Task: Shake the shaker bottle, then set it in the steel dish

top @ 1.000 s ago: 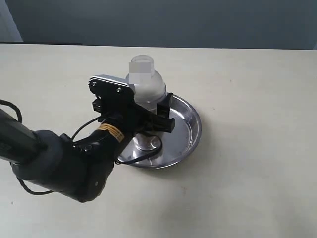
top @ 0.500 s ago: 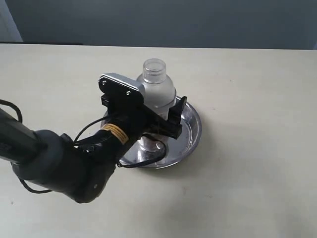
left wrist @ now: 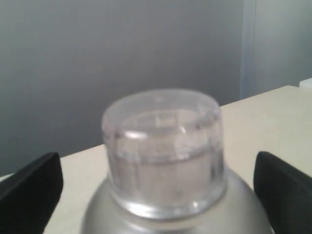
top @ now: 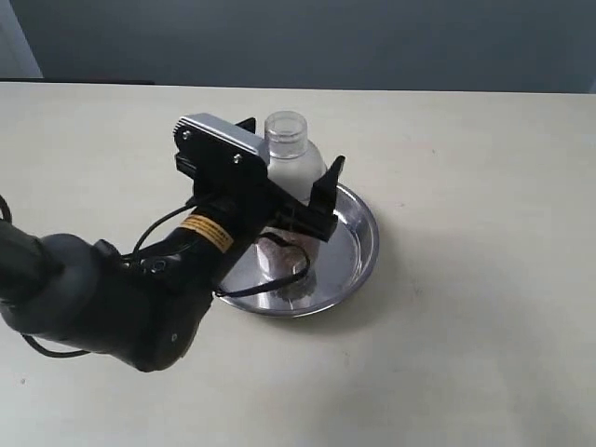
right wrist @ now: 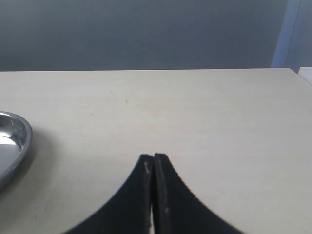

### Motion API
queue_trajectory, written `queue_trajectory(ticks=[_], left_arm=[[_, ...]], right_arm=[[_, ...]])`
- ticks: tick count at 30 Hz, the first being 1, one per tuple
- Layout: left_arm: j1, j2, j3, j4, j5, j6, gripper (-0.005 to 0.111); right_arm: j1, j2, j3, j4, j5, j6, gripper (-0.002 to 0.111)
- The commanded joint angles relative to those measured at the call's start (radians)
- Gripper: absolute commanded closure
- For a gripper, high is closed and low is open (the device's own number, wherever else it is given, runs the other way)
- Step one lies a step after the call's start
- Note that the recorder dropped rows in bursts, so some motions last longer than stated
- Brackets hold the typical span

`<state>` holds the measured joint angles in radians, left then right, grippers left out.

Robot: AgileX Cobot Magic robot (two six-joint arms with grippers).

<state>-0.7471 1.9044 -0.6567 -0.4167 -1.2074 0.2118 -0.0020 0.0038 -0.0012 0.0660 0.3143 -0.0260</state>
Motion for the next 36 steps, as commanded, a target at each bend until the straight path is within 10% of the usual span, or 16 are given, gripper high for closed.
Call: queue_trajectory(ticks=[1, 12, 22, 36], left_arm=[[-0.001, -0.054, -0.001, -0.027, -0.014, 0.056, 0.001], [-0.001, -0.207, -0.001, -0.030, -0.014, 0.085, 0.011], [-0.001, -0.395, -0.001, 0.086, 0.189, 0.152, 0.107], [-0.001, -0.502, -0.003, -0.090, 0.214, 0.158, 0.106]], right_arm=[[0.003, -0.004, 0.001, -0.001, -0.008, 0.000, 0.109], [0.003, -0.004, 0.001, -0.001, -0.008, 0.000, 0.109], [0.003, -0.004, 0.001, -0.001, -0.008, 0.000, 0.109], [0.003, -0.004, 0.001, -0.001, -0.008, 0.000, 0.109]])
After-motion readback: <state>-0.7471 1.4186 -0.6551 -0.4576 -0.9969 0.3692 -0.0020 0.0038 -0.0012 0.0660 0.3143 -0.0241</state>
